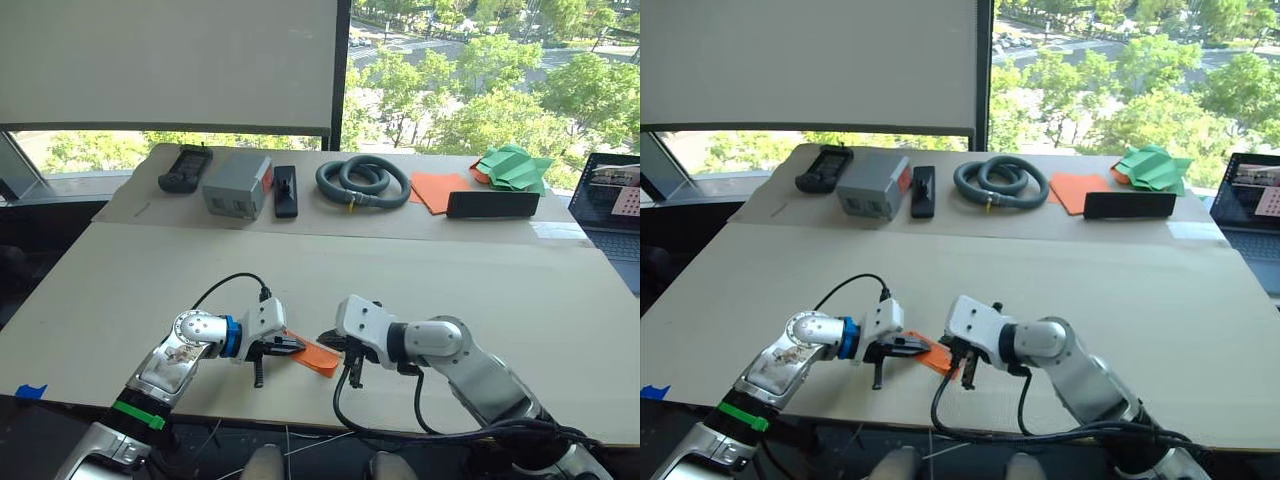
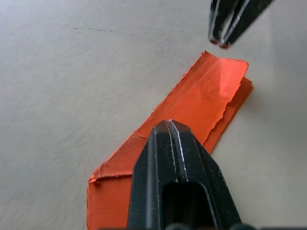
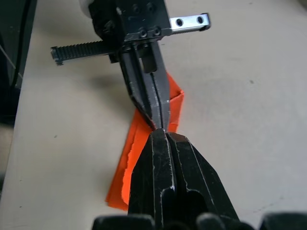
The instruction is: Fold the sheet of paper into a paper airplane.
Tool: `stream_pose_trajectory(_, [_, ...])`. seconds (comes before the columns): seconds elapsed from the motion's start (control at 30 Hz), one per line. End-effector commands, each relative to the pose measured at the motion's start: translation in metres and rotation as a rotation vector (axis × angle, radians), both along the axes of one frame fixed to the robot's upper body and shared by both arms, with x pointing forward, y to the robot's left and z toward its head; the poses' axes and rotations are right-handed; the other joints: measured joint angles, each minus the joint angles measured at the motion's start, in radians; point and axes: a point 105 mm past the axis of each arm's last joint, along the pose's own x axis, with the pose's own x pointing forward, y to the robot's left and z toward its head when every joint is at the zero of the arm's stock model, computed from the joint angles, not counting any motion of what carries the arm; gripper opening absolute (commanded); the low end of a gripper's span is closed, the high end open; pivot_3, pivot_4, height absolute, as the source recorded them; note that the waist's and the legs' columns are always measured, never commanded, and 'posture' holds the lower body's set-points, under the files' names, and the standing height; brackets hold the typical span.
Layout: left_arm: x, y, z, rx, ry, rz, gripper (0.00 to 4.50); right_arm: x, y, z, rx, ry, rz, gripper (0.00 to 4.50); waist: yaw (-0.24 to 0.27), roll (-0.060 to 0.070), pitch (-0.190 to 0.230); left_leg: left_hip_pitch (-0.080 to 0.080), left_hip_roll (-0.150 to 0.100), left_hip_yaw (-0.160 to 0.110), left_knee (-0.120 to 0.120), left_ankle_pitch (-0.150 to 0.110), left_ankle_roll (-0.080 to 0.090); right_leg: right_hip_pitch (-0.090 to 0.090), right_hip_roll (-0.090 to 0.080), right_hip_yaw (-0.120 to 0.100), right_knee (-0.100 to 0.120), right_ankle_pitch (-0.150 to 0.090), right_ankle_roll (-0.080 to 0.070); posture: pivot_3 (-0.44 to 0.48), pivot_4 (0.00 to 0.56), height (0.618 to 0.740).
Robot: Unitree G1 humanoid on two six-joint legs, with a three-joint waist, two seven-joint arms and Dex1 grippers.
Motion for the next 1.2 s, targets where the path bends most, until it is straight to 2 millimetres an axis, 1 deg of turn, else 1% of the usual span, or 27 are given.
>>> stream_pose_trajectory(0.03, [-0.004,-0.001,-0.014,0.060,0.056,-0.023,0.00,0.000,-0.006,-0.024,-0.092,0.015,-0.005,0.03,0.001,0.000,0.000,0.000,0.000,0.000,0.000,0.000,0.000,0.000,0.000,0.000,0.000,0.000,0.000,0.000,0.150,0.711])
stream_pose_trajectory(0.1, [-0.003,-0.008,-0.011,0.049,0.055,-0.049,0.00,0.003,-0.015,-0.042,-0.161,0.038,-0.033,0.03,0.000,0.000,0.000,0.000,0.000,0.000,0.000,0.000,0.000,0.000,0.000,0.000,0.000,0.000,0.000,0.000,0.150,0.711])
stream_pose_trajectory(0.13, [-0.004,-0.011,-0.011,0.047,0.057,-0.061,0.00,0.005,-0.019,-0.047,-0.178,0.053,-0.058,0.03,0.000,0.001,0.000,0.001,0.000,0.000,0.000,0.000,0.000,0.000,0.000,0.000,0.000,0.000,0.000,0.000,0.150,0.711])
stream_pose_trajectory(0.2, [-0.004,-0.017,-0.012,0.047,0.058,-0.081,0.00,0.001,-0.023,-0.054,-0.208,0.082,-0.058,0.03,0.000,0.001,0.000,0.001,0.000,0.000,0.000,0.000,0.000,0.001,0.000,0.000,0.000,0.000,0.000,0.000,0.150,0.711])
stream_pose_trajectory(0.33, [-0.001,-0.025,-0.015,0.053,0.058,-0.100,0.00,-0.004,-0.026,-0.061,-0.225,0.125,-0.063,0.03,0.000,0.000,-0.001,0.002,0.000,0.000,0.000,0.000,0.000,0.001,0.000,0.000,0.000,0.000,0.000,0.000,0.150,0.711])
stream_pose_trajectory(0.5, [0.001,-0.024,-0.023,0.091,0.065,-0.124,0.00,-0.008,-0.026,-0.064,-0.235,0.151,-0.069,0.03,0.001,0.000,-0.002,0.002,0.000,0.000,0.000,0.000,0.000,0.002,0.000,0.000,0.000,0.000,0.000,0.000,0.150,0.711])
stream_pose_trajectory(0.63, [0.000,-0.013,-0.035,0.149,0.079,-0.128,0.00,-0.008,-0.027,-0.063,-0.235,0.155,-0.075,0.03,0.001,-0.001,-0.003,0.002,0.000,0.000,0.000,0.000,0.000,0.002,0.000,0.000,0.000,0.000,0.000,0.000,0.150,0.711])
stream_pose_trajectory(0.83, [-0.003,0.002,-0.045,0.208,0.102,-0.124,0.00,-0.008,-0.027,-0.064,-0.238,0.160,-0.079,0.03,-0.002,-0.001,-0.005,0.003,0.000,0.000,0.000,0.000,0.000,0.002,0.000,0.000,0.000,0.000,0.000,0.000,0.150,0.711])
stream_pose_trajectory(0.97, [-0.009,0.018,-0.056,0.263,0.138,-0.119,0.00,-0.010,-0.026,-0.064,-0.240,0.165,-0.073,0.03,-0.003,-0.002,-0.008,0.004,0.000,0.000,0.000,0.000,0.000,0.002,0.000,0.000,0.001,0.000,0.000,0.000,0.150,0.711])
stream_pose_trajectory(1.03, [-0.010,0.025,-0.059,0.279,0.145,-0.106,0.00,-0.010,-0.025,-0.064,-0.242,0.166,-0.070,0.03,-0.006,-0.001,-0.011,0.004,0.000,0.000,0.000,0.000,0.000,0.002,0.000,0.000,0.000,0.000,0.000,0.000,0.150,0.711])
stream_pose_trajectory(1.17, [-0.010,0.035,-0.062,0.290,0.150,-0.085,0.00,-0.011,-0.025,-0.065,-0.244,0.167,-0.067,0.03,-0.014,0.001,-0.015,0.005,0.001,0.000,0.000,0.000,0.000,0.002,0.000,0.000,0.001,0.000,0.000,0.000,0.150,0.711])
stream_pose_trajectory(1.2, [-0.010,0.041,-0.062,0.299,0.154,-0.071,0.00,-0.011,-0.025,-0.065,-0.245,0.167,-0.065,0.03,-0.015,0.001,-0.015,0.005,0.001,0.000,0.000,0.000,0.000,0.002,0.000,0.000,0.001,0.000,0.000,0.000,0.150,0.711])
